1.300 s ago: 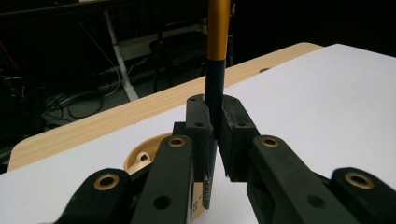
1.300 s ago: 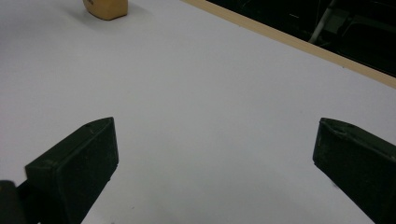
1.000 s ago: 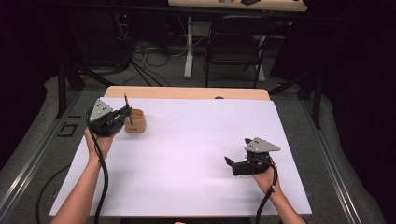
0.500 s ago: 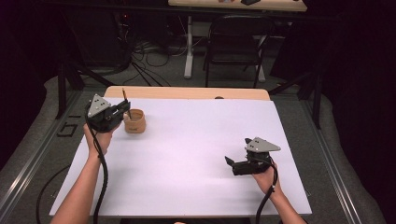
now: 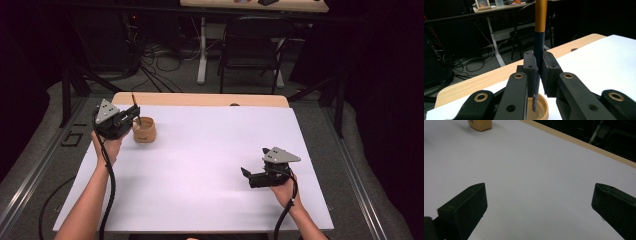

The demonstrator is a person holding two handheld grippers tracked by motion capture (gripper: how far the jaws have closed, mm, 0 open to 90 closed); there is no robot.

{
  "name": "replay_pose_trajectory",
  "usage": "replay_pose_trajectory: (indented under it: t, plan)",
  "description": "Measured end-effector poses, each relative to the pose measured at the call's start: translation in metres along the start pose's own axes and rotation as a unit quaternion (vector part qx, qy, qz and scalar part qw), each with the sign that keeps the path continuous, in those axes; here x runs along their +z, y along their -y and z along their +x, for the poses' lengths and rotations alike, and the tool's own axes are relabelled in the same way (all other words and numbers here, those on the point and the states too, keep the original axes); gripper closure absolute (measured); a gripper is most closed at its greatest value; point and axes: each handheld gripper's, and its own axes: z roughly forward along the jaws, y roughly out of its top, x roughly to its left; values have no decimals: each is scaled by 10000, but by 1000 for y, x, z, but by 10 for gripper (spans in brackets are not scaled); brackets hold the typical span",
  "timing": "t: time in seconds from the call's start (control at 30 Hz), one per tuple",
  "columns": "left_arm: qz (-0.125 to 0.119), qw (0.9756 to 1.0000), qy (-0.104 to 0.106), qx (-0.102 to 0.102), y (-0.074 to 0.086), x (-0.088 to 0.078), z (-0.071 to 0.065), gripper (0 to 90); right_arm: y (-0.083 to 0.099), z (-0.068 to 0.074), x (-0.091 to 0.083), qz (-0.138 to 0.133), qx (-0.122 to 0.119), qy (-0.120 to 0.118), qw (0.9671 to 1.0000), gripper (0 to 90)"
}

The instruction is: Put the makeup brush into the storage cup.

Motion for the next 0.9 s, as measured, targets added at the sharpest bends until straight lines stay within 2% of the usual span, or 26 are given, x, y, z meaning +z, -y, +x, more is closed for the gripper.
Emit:
replay_pose_trajectory:
  t: [0.27, 0.43, 0.9]
  plan:
    - [4, 10000, -4, 10, 7, 8, 0, 833, 0, 0, 0, 4, -1, -2, 10000, 0]
    - [33, 10000, 55, -60, 11, 14, 2, 833, 0, 0, 0, 14, -7, -21, 10000, 0]
    - [133, 9999, -22, -66, 22, 23, 4, 831, 0, 0, 0, -6, -2, -3, 10000, 0]
